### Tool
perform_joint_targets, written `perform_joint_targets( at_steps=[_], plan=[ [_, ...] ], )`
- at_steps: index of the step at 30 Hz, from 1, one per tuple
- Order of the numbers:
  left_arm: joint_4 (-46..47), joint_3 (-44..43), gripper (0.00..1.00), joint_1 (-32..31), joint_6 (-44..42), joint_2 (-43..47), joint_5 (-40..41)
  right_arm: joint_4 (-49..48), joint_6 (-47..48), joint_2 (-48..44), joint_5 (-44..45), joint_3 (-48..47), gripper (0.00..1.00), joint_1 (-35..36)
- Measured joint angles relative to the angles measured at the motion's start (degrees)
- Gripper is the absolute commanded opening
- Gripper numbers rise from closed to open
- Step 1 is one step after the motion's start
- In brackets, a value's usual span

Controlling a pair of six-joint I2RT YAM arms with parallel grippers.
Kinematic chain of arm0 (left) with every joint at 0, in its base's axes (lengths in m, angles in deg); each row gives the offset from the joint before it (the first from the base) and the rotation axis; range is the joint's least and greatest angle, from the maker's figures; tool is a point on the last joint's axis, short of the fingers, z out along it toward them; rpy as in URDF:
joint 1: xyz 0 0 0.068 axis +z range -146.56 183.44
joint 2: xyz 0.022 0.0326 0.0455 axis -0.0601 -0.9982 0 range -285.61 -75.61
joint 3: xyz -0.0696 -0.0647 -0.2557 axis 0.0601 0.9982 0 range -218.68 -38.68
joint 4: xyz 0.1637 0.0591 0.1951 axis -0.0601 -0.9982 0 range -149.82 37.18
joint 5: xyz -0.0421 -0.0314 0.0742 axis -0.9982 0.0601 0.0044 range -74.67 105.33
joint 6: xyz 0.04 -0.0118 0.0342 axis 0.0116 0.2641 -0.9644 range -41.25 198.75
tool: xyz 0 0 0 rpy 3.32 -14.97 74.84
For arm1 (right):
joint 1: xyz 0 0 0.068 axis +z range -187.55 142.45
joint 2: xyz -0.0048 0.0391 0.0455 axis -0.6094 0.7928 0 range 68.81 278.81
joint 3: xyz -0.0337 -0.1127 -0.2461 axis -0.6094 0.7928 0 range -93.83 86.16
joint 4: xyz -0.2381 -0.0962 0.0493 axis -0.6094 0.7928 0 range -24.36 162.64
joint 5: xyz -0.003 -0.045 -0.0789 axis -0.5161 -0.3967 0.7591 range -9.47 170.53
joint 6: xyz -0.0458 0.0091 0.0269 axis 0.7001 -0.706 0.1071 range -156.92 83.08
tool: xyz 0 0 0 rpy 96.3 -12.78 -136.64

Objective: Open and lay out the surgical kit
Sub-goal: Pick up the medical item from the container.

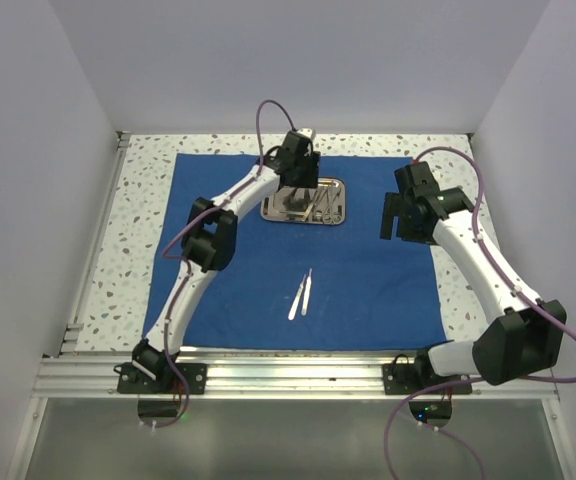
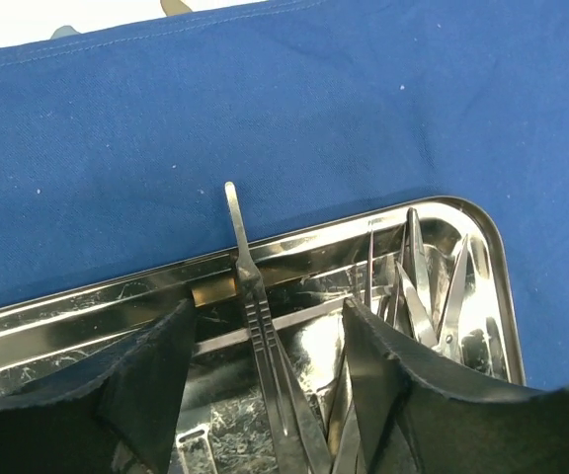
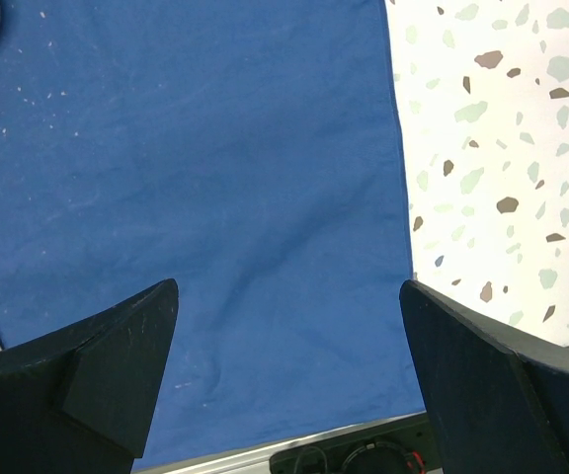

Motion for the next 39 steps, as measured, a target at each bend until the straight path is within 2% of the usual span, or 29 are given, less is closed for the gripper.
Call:
perform_joint_targets(
  at_steps=[8, 11, 12, 14, 15, 16, 29, 39],
  plan=[
    [-0.61, -1.16, 0.45, -1.77, -1.95, -1.2, 9.22, -0.33, 0.52, -1.11, -0.02, 1.42, 0.98, 0.0],
    [-0.81, -1.22, 0.33, -2.34, -2.91, -1.42, 12.07, -0.39, 0.72, -2.03, -0.02, 1.9, 0.98, 0.0],
    [-0.9, -1.22, 0.24, -2.43, -3.21, -1.46, 12.94, -0.5, 0.74, -2.38, -0.02, 2.05, 0.98, 0.02],
    [-0.98, -1.22, 0.13, -2.54, -3.74, -1.55, 14.29, -0.59, 0.83, -2.97, -0.02, 2.36, 0.98, 0.09],
    [-1.05, -1.22, 0.03, -2.54, -4.02, -1.57, 14.69, -0.66, 0.9, -3.21, -0.02, 2.49, 0.98, 0.17],
    [-1.07, -1.22, 0.0, -2.54, -4.13, -1.57, 14.88, -0.68, 0.92, -3.43, -0.02, 2.56, 0.98, 0.17],
    [-1.4, -0.92, 0.0, -2.36, -4.96, -1.14, 15.47, -1.01, 1.11, -4.92, 0.0, 2.8, 0.99, 1.38],
    [-4.61, 3.28, 0.0, 2.38, -5.14, 5.62, 15.72, -1.11, 1.09, -5.49, -0.52, 2.8, 0.98, 1.68]
  ],
)
